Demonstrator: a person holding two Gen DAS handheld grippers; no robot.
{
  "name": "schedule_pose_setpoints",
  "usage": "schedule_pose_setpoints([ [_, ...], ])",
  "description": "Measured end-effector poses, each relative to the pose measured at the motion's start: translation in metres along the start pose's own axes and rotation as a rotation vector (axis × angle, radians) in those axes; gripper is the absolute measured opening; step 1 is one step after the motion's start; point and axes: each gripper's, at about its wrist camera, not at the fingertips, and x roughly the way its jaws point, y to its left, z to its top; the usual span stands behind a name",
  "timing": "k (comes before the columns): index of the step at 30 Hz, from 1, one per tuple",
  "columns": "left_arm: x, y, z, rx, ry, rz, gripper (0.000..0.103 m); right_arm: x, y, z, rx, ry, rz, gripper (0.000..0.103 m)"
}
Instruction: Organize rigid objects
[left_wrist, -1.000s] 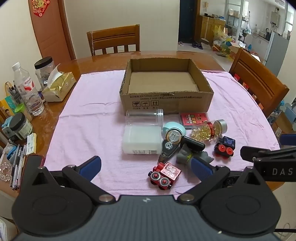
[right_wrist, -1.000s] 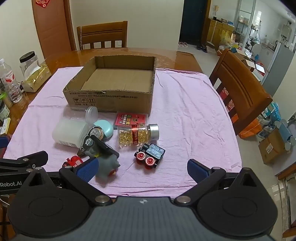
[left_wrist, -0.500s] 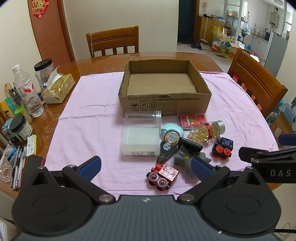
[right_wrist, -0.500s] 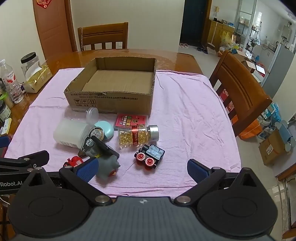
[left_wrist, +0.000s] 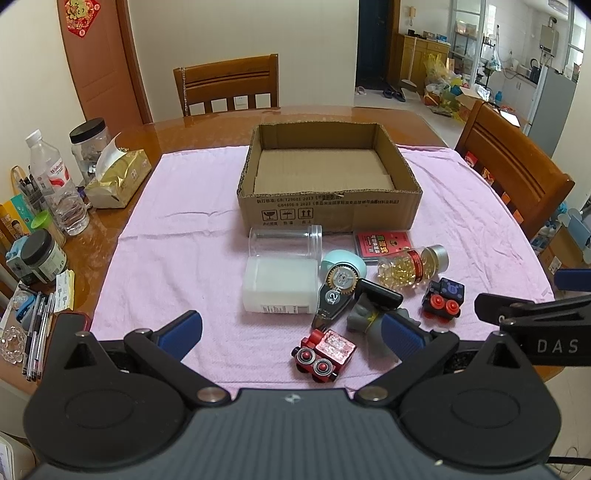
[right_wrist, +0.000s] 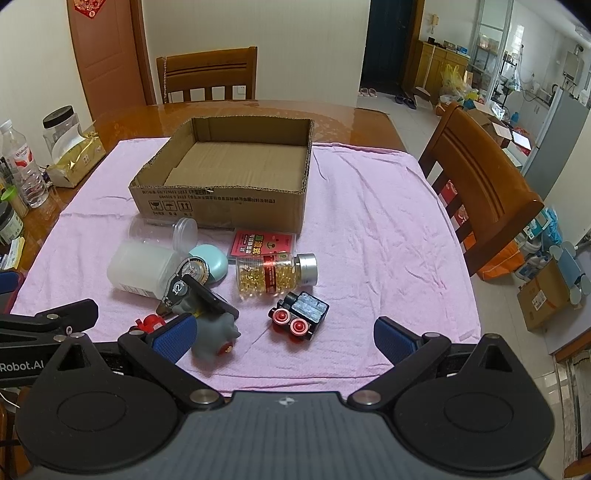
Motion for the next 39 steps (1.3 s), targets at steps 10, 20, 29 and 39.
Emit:
schedule_pose_setpoints([
  [10, -0.0009, -0.0006, 0.0013, 0.004, -0.003, -0.002, 0.102, 0.0009, -0.0005, 0.0015, 0.001, -0.002, 0.001, 0.103],
  [20, -0.001, -0.0045, 0.0044, 0.008, -0.002, -0.008, 0.102, 0.0024, -0.0035, 0.0036, 0.005, -0.002, -0.002, 0.103],
  [29, -0.0027, -0.0042, 0.0042, 0.01, -0.01, -0.011, 0.102, -0.0002, -0.0033, 0.0033, 0.005, -0.009, -0.004, 0.103],
  [39, -0.0019, -0.0053, 0.0034, 0.015, -0.013, -0.032, 0.102, 0.0003, -0.0033, 0.0038, -0.001, -0.014, -0.003, 0.103],
])
